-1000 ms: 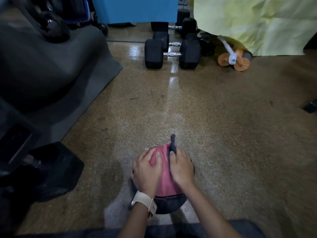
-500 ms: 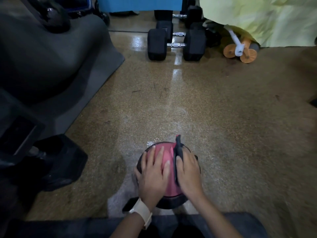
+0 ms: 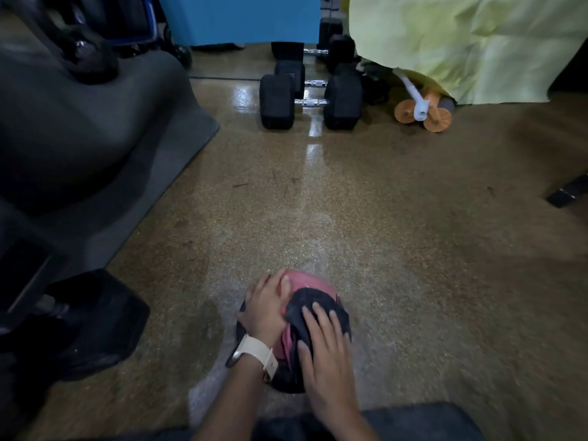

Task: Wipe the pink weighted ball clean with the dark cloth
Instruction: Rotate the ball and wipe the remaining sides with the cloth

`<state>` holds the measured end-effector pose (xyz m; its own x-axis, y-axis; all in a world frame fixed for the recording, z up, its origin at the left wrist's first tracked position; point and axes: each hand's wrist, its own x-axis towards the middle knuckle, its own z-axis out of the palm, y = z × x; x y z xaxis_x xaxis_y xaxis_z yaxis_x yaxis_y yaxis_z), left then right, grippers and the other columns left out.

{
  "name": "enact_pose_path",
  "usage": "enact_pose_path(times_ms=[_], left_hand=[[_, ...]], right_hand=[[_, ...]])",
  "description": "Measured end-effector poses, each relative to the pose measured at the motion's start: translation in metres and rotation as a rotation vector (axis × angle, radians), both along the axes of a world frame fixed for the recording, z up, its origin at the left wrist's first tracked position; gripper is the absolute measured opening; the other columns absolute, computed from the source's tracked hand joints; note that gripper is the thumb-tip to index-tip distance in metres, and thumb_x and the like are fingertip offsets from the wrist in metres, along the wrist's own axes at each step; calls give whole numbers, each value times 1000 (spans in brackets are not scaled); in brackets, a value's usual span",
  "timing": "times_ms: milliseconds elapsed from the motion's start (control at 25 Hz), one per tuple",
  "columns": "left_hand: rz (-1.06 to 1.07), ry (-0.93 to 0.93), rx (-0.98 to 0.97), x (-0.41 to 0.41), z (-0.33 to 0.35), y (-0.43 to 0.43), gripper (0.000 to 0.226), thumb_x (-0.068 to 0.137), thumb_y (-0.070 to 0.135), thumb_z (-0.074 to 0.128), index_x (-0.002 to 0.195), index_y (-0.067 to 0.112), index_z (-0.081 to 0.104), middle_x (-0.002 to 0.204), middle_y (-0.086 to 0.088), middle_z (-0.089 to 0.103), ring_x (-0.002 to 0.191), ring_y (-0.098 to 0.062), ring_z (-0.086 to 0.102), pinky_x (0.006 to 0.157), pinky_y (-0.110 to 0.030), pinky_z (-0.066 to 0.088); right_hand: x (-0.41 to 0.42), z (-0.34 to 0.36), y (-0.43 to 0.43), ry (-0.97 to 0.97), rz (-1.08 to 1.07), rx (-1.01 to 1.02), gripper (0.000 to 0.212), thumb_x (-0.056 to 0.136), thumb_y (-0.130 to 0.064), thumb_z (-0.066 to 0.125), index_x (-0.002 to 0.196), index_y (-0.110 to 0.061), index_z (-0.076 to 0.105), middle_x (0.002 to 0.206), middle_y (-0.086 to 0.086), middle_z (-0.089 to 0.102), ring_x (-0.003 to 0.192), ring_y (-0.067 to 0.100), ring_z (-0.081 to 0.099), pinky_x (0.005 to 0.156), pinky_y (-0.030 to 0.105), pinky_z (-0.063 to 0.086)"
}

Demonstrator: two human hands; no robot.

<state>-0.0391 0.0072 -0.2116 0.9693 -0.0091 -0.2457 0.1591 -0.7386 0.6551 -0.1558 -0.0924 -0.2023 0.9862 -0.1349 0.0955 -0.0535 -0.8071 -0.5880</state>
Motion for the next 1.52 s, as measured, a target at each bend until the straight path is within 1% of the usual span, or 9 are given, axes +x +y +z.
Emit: enact_pose_path(times_ms=[80, 200, 400, 680, 840, 920, 1080, 1320, 1520], left_hand=[[-35, 33, 35, -2, 7, 3, 90, 79, 78, 3, 149, 40, 44, 160, 4, 42, 151, -27, 32, 119, -61, 28], [-90, -32, 65, -24, 18, 1, 91, 77, 77, 14, 150, 33, 43, 160, -1, 40, 150, -26, 30, 123, -51, 27], [97, 40, -23, -2, 19, 0, 96, 71, 83, 11, 147, 35, 47, 157, -4, 45, 145, -31, 38, 113, -64, 35], [46, -26, -46, -20, 14, -4, 90, 75, 83, 26, 153, 40, 35, 164, -4, 33, 151, -33, 27, 119, -63, 27], [137, 67, -58, -4, 12, -5, 69, 92, 71, 38, 153, 41, 36, 165, 0, 31, 152, -31, 25, 120, -64, 24], [153, 40, -96, -12, 13, -4, 79, 86, 77, 31, 154, 39, 35, 166, -1, 30, 154, -30, 22, 123, -61, 20], [92, -14, -69, -42, 14, -4, 77, 94, 69, 42, 160, 33, 25, 169, -4, 21, 157, -32, 14, 125, -53, 17], [-23, -58, 52, 7, 13, -11, 75, 79, 70, 18, 139, 46, 56, 153, 10, 51, 146, -22, 40, 117, -61, 33], [30, -111, 58, -8, 12, -11, 76, 75, 77, 30, 135, 43, 60, 150, 8, 55, 144, -21, 43, 115, -58, 37]], right_hand=[[34, -6, -24, 81, -44, 158, 53, 95, -48, 19, 141, -31, 41, 147, -13, 38, 142, 12, 26, 112, 30, 23], [101, 1, -53, 293, -233, 290, 38, 97, -35, 30, 109, -14, 60, 111, 9, 64, 109, 30, 58, 78, 31, 36], [11, 3, 9, -5, -65, -89, 55, 101, -45, 18, 147, -20, 35, 152, 4, 38, 141, 27, 28, 111, 43, 24], [111, 4, -36, 194, -207, 86, 54, 93, -46, 22, 125, -20, 56, 132, 6, 57, 121, 29, 52, 101, 45, 39], [20, -3, 2, -12, -59, -35, 52, 99, -43, 22, 148, -27, 32, 156, -4, 29, 146, 20, 19, 117, 41, 15], [34, -6, -11, -23, -63, 32, 51, 99, -43, 22, 145, -25, 36, 153, -3, 33, 144, 19, 25, 115, 35, 20], [120, 6, -46, 245, -250, 256, 37, 102, -32, 31, 118, -15, 59, 119, 10, 62, 111, 29, 56, 80, 31, 36], [29, 2, -12, 9, -61, 45, 57, 97, -47, 18, 147, -25, 35, 154, -3, 31, 144, 17, 25, 117, 39, 23], [117, 7, -46, 297, -216, 292, 35, 100, -34, 30, 116, -21, 59, 107, 3, 62, 108, 29, 57, 81, 35, 39]])
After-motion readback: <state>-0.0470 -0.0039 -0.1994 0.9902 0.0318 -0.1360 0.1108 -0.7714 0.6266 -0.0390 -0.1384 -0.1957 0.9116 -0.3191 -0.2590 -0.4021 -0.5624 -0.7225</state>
